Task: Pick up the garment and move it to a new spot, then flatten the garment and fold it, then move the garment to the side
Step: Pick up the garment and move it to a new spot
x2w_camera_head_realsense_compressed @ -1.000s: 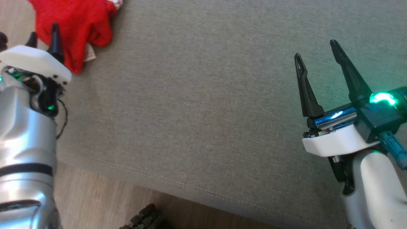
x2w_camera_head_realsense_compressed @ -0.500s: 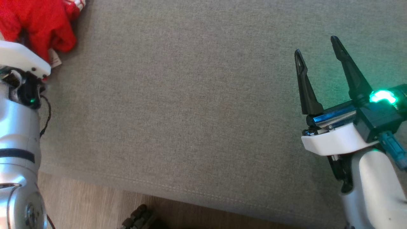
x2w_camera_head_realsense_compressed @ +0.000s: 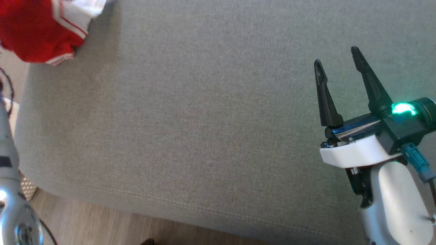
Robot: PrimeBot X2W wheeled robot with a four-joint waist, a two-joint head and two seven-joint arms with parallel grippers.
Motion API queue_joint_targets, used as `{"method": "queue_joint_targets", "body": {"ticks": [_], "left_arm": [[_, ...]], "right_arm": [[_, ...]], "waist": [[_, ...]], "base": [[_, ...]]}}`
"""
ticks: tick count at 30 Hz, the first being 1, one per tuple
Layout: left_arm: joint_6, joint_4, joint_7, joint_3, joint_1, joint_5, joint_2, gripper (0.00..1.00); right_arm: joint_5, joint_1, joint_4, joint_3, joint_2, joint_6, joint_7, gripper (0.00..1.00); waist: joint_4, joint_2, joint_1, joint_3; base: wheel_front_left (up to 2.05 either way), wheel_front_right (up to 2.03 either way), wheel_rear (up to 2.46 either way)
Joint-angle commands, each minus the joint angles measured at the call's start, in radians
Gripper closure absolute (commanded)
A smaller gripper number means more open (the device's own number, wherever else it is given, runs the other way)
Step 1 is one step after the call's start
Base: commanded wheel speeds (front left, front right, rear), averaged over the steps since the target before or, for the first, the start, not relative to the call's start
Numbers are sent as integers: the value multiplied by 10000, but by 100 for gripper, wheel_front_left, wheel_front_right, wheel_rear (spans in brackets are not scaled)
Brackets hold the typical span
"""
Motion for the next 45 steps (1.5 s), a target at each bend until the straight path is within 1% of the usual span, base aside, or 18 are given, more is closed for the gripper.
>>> {"method": "queue_joint_targets", "body": {"ticks": [1,7,12,14,18,20,22,25,26,27,31,35,38,41,42,43,44,45], "left_arm": [[85,-999,-118,428,354,220,627,100],[24,-3794,-120,966,1093,871,206,100],[-116,-5533,-121,721,1296,1180,-176,100],[-176,-5927,-42,335,1380,1306,-294,100],[-286,-6565,726,-819,1671,1615,-619,100],[-341,-6994,1237,-1724,1965,1677,-1085,100],[-366,-7180,1461,-2348,2146,1691,-1453,100],[-393,-7090,1662,-3391,2313,1815,-1853,100],[-393,-7090,1662,-3391,2313,1815,-1853,100],[-397,-6935,1688,-3685,2338,1783,-1969,100],[-302,-5955,1497,-4747,2140,1766,-2236,100],[-30,-4816,1030,-5732,1692,1757,-2300,100],[172,-4278,718,-6726,1411,1130,-2306,100],[291,-4003,498,-7912,1239,533,-2308,100],[305,-3954,424,-8291,1203,372,-2309,78],[306,-3930,343,-8662,1178,208,-2309,24],[266,-3907,265,-9047,1148,141,-2309,0],[228,-3894,188,-9369,1156,78,-2309,0]], "right_arm": [[121,60,-239,173,195,65,-140,0],[450,211,116,68,228,65,-480,0],[849,360,310,41,234,65,-709,0],[957,398,360,52,234,65,-796,0],[1136,389,390,69,235,65,-924,0],[1270,339,359,72,235,65,-995,0],[1403,303,334,47,236,65,-1043,0],[1533,223,330,84,236,65,-1116,0],[1533,223,330,84,236,65,-1116,0],[1575,188,343,131,236,65,-1146,0],[1814,52,363,300,236,65,-1299,0],[2099,-70,434,532,236,65,-1469,0],[2254,-95,519,597,236,65,-1579,0],[2392,-71,602,555,236,65,-1660,0],[2427,-67,620,545,236,65,-1679,0],[2455,-69,635,540,236,65,-1695,0],[2474,-75,651,535,236,65,-1709,0],[2491,-86,672,516,236,65,-1721,0]], "waist": [[-6,0,0,-532],[-213,0,0,-1377],[-556,0,0,-1757],[-761,0,0,-1846],[-1323,0,0,-1889],[-1853,0,0,-1797],[-2224,0,0,-1689],[-2815,0,0,-1480],[-2815,0,0,-1480],[-3038,0,0,-1412],[-3945,0,0,-1089],[-4870,0,0,-782],[-5383,0,0,-630],[-5684,0,0,-551],[-5724,0,0,-536],[-5747,0,0,-525],[-5758,0,0,-522],[-5743,0,0,-537]], "base": [[0,0,0],[0,0,0],[0,0,0],[0,0,0],[0,0,0],[0,0,0],[0,0,0],[0,0,0],[0,0,0],[0,0,0],[0,0,0],[0,0,0],[0,0,0],[0,0,0],[0,0,0],[0,0,0],[0,0,0],[0,0,0]]}}
